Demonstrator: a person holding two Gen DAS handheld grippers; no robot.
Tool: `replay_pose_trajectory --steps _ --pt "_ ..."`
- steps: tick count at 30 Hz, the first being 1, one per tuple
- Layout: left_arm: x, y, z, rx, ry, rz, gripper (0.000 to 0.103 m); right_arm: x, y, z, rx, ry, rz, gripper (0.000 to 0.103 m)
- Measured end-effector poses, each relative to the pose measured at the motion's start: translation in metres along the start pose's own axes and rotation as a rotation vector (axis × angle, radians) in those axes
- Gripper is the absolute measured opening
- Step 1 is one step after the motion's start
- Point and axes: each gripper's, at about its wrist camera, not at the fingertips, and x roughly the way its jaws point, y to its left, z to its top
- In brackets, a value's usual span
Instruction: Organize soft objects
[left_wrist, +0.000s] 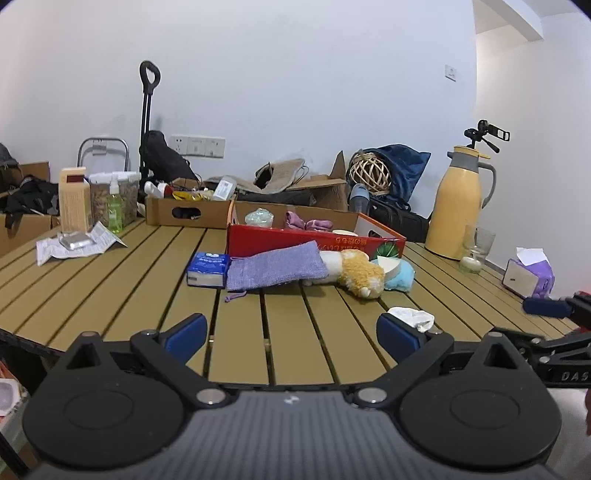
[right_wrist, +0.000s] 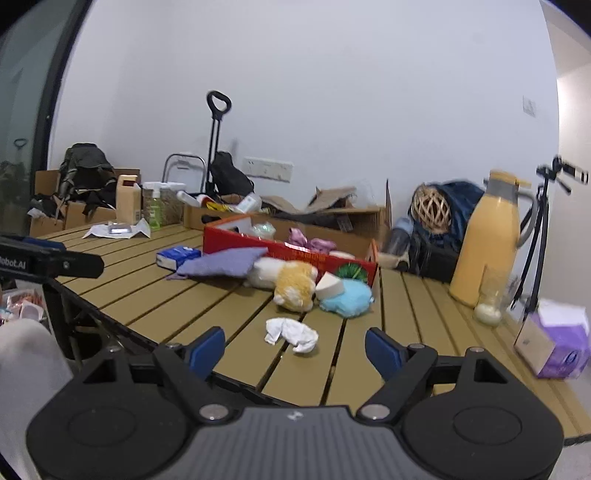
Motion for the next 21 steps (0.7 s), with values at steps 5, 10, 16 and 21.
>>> replay_pose_trajectory --steps 5,10,16,21 --pt "0.040 -0.011 0.008 -0.002 0.049 -0.057 0.092 0.036 -0.006 0.001 0.023 0.037 0.031 0.079" --pt "0.097 -0.054 0.017 0.083 0.115 -0.164 0.091 0.077 -0.035 0.014 0.080 0.054 0.021 0.075" --pt "0.168 -0.113 0.013 0.232 0.191 -0.236 0.087 0.114 -0.088 0.029 0.181 0.044 -0.065 0.074" --pt "0.201 -0.112 0.001 0.205 0.301 -0.315 0.016 0.142 -0.106 0.038 0.153 0.046 -0.065 0.074"
